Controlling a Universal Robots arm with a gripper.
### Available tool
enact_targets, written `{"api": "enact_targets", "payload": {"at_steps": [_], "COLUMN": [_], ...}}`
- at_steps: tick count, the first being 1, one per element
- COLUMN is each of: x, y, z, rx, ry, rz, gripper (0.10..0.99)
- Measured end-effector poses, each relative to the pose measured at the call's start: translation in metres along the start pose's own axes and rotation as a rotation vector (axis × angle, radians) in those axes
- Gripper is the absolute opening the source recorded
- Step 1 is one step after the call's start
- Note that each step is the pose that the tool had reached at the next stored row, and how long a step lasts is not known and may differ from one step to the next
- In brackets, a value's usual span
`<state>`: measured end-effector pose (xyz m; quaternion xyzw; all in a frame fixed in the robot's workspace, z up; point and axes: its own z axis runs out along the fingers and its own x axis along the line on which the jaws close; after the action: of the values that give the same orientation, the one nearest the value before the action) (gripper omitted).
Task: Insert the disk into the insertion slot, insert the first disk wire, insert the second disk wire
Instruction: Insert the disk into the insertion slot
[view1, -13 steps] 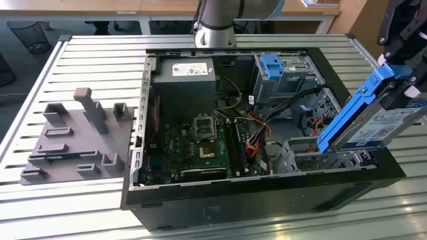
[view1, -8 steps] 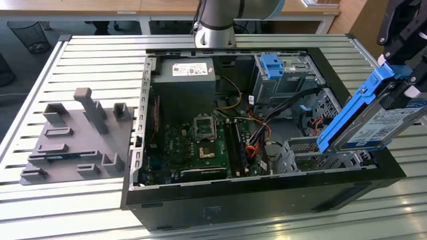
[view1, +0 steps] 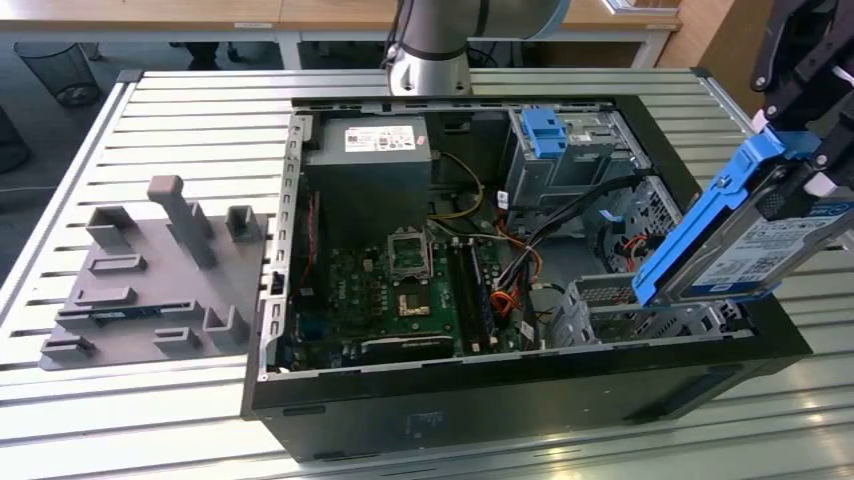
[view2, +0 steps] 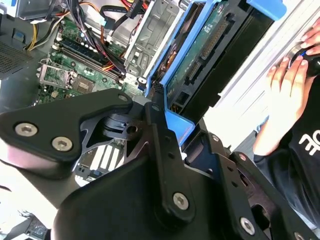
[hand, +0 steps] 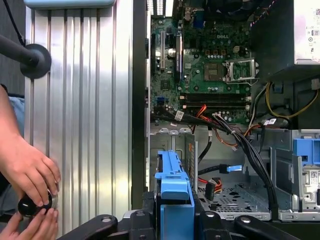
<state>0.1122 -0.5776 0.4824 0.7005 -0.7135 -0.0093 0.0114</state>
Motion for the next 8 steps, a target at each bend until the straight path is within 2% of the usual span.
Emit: {"api": "enact_targets", "payload": {"at_steps": [8], "x": [-0.0049], "y": [0.0085], "z": [0.0029], "rx": [0.003], "ry": [-0.0002], "rz": [0.001], "gripper": [0.365]}}
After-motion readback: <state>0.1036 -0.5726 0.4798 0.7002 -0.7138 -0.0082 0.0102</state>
